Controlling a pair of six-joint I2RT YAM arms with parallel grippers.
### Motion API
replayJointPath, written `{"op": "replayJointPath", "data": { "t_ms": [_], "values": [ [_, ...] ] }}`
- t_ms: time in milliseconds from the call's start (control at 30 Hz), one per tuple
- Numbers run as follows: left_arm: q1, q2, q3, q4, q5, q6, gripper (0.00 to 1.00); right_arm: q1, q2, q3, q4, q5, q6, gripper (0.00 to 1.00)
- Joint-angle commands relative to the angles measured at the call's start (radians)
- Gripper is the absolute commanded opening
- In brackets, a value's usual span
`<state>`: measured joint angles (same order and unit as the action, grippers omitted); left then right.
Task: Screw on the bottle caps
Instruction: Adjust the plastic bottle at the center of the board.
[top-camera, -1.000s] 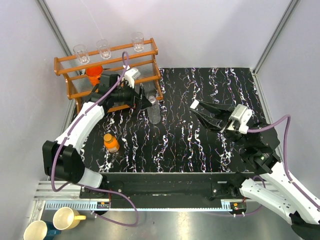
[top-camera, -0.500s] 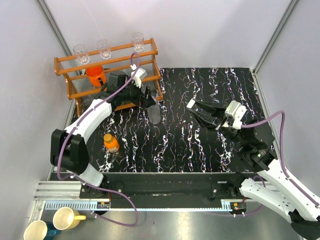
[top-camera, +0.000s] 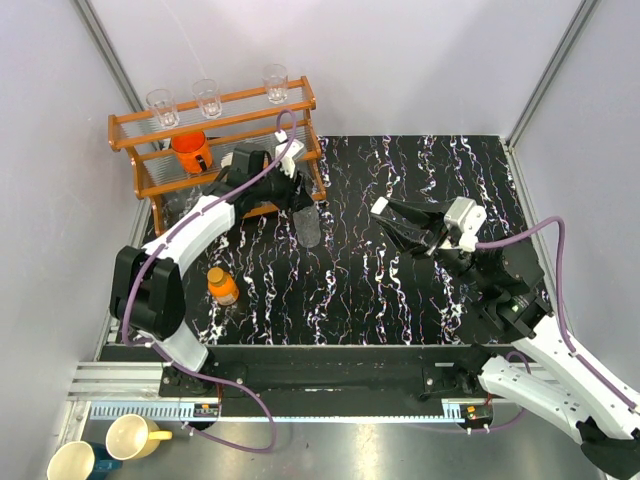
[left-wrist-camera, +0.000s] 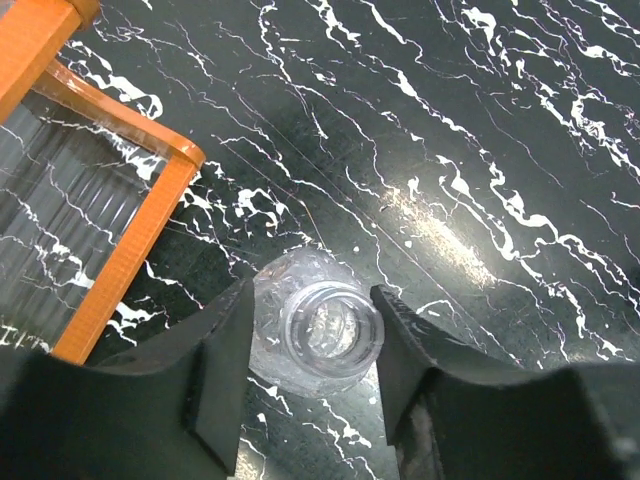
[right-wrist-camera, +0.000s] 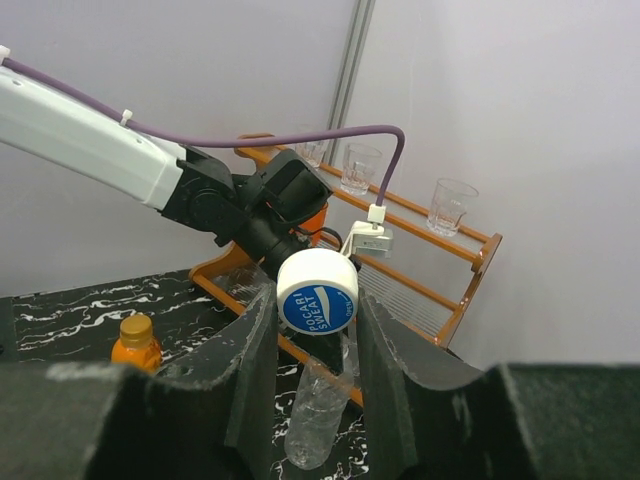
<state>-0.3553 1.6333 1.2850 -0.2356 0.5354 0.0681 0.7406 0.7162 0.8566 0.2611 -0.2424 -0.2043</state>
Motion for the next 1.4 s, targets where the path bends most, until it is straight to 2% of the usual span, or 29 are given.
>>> {"op": "replayJointPath", "data": {
  "t_ms": [0, 167, 233, 333, 533, 700, 800, 933, 1000, 1100, 1133, 1200, 1233, 1267, 1367],
  "values": [
    [-0.025, 0.002, 0.043, 0.033, -0.041, 0.07, 0.41, 0.005, -0.015, 0.036, 0.0, 0.041, 0.022, 0.2],
    [-0.112, 0.005, 0.085, -0.045, -0.1, 0.142, 0.3, 0.005, -0.026, 0.036, -0.013, 0.049, 0.029, 0.2],
    [-0.154, 0.019, 0.137, -0.129, -0.141, 0.16, 0.26, 0.006, -0.031, 0.038, -0.02, 0.057, 0.031, 0.2],
    [-0.27, 0.063, 0.197, -0.254, -0.222, 0.211, 0.24, 0.005, -0.044, 0.044, -0.036, 0.069, 0.029, 0.2],
    [-0.402, 0.18, 0.264, -0.406, -0.304, 0.283, 0.25, 0.006, -0.076, 0.059, -0.088, 0.086, 0.026, 0.2],
    [-0.453, 0.279, 0.324, -0.461, -0.261, 0.274, 0.25, 0.005, -0.104, 0.067, -0.118, 0.101, 0.028, 0.2],
    [-0.465, 0.301, 0.338, -0.455, -0.21, 0.259, 0.2, 0.006, -0.115, 0.067, -0.126, 0.104, 0.029, 0.2],
    [-0.475, 0.313, 0.341, -0.452, -0.184, 0.245, 0.23, 0.005, -0.116, 0.068, -0.132, 0.106, 0.032, 0.2],
    [-0.478, 0.316, 0.327, -0.452, -0.17, 0.242, 0.3, 0.006, -0.116, 0.068, -0.132, 0.107, 0.036, 0.2],
    [-0.487, 0.303, 0.306, -0.442, -0.167, 0.234, 0.49, 0.005, -0.118, 0.067, -0.135, 0.107, 0.037, 0.2],
    [-0.494, 0.297, 0.298, -0.435, -0.169, 0.233, 0.6, 0.005, -0.119, 0.067, -0.137, 0.11, 0.037, 0.2],
    [-0.496, 0.275, 0.28, -0.429, -0.169, 0.231, 0.67, 0.005, -0.124, 0.065, -0.143, 0.114, 0.039, 0.2],
    [-0.496, 0.27, 0.275, -0.429, -0.173, 0.231, 0.78, 0.006, -0.124, 0.065, -0.146, 0.115, 0.039, 0.2],
    [-0.498, 0.264, 0.267, -0.429, -0.178, 0.23, 0.84, 0.005, -0.127, 0.064, -0.149, 0.115, 0.04, 0.2],
    [-0.498, 0.255, 0.251, -0.429, -0.179, 0.231, 0.98, 0.006, -0.132, 0.065, -0.155, 0.117, 0.045, 0.2]
  ]
}}
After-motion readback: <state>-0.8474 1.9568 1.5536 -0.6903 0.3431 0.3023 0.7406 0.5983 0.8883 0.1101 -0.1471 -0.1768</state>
